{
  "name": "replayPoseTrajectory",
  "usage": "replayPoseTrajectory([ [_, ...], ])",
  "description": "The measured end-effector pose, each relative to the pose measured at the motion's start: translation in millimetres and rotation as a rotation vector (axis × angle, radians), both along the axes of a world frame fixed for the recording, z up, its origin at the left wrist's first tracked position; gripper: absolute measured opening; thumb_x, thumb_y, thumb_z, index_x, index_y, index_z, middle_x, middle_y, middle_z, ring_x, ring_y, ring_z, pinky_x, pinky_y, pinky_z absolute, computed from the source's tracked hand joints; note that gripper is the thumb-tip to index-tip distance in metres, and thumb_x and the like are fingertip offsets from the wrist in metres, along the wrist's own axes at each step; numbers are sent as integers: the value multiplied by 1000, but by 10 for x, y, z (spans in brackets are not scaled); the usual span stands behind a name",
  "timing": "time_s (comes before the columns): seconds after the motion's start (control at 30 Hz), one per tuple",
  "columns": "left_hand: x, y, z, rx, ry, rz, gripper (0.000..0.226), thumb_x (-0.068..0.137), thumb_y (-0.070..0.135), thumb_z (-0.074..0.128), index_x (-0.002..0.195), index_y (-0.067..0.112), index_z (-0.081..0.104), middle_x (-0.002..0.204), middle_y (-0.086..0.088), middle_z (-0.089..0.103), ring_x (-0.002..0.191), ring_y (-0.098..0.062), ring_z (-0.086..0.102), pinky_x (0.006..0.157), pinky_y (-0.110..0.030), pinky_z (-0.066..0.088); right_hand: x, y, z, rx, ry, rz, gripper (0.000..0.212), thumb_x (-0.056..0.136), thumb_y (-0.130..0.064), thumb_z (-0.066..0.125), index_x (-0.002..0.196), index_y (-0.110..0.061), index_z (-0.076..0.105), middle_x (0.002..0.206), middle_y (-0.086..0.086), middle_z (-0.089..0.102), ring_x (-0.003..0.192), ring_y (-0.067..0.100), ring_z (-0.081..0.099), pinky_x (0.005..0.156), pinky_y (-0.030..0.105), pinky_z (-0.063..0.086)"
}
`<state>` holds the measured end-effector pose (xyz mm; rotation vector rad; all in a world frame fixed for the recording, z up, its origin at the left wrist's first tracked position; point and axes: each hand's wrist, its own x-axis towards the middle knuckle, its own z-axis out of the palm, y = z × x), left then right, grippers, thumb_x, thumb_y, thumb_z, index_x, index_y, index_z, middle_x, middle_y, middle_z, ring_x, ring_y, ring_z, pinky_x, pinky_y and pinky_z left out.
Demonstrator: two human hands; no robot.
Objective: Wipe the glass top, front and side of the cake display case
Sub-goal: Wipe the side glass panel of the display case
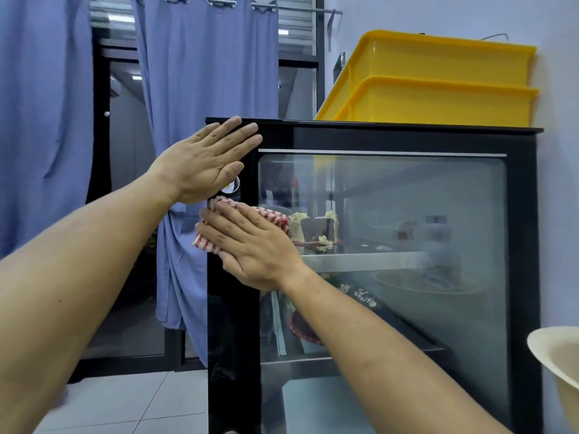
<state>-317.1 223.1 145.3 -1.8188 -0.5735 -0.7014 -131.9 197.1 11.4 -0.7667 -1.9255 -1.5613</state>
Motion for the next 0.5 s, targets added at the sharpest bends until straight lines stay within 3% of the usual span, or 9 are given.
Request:
replayPoseTrajectory([
  [0.17,-8,33,4,-12,-18,-11,59,110,49,-1,166,31,-3,174,12,-8,160,-11,-13,130,-32,-7,209,-85,173,-23,-149,-29,58,106,-32,42,161,-17,35,169,7,28,159,25,19,129,46,16],
  [0.2,-6,48,-8,-9,-25,-12,58,111,48,0,166,31,-2,174,12,-7,160,-11,-13,130,-32,-8,328,-115,264,-7,-104,-35,59,105,-31,44,161,-17,34,169,7,28,159,25,20,130,46,14],
  [0.27,8,49,-32,-27,-55,-15,58,111,46,4,166,31,-1,174,12,-6,160,-10,-13,129,-30,-10,665,-176,390,69,149,-72,61,104,-30,45,162,-16,32,170,9,26,159,26,19,131,44,9],
  [0.37,82,-2,-135,-89,-149,-35,58,110,42,10,167,31,3,174,13,-5,160,-10,-14,128,-29,-12,978,-280,214,138,750,-124,64,105,-30,33,165,-13,19,173,9,13,161,25,7,131,44,3],
  [0.4,146,-19,-191,-114,-200,-60,59,110,39,13,167,30,6,174,13,-3,160,-12,-12,128,-29,-12,894,-294,94,135,856,-126,65,105,-30,32,166,-12,15,174,9,8,161,25,3,131,45,3],
  [0.43,231,-42,-268,-141,-262,-86,60,109,37,16,168,28,8,174,11,-1,161,-14,-9,128,-29,-12,749,-295,-46,110,836,-137,66,106,-30,33,166,-10,13,174,10,4,161,26,1,131,46,2],
  [0.5,437,-102,-432,-188,-403,-134,61,109,34,22,168,23,11,175,6,2,162,-19,-4,127,-28,-13,457,-271,-294,35,505,-159,63,107,-31,36,165,-11,20,173,10,11,161,27,7,131,46,7],
])
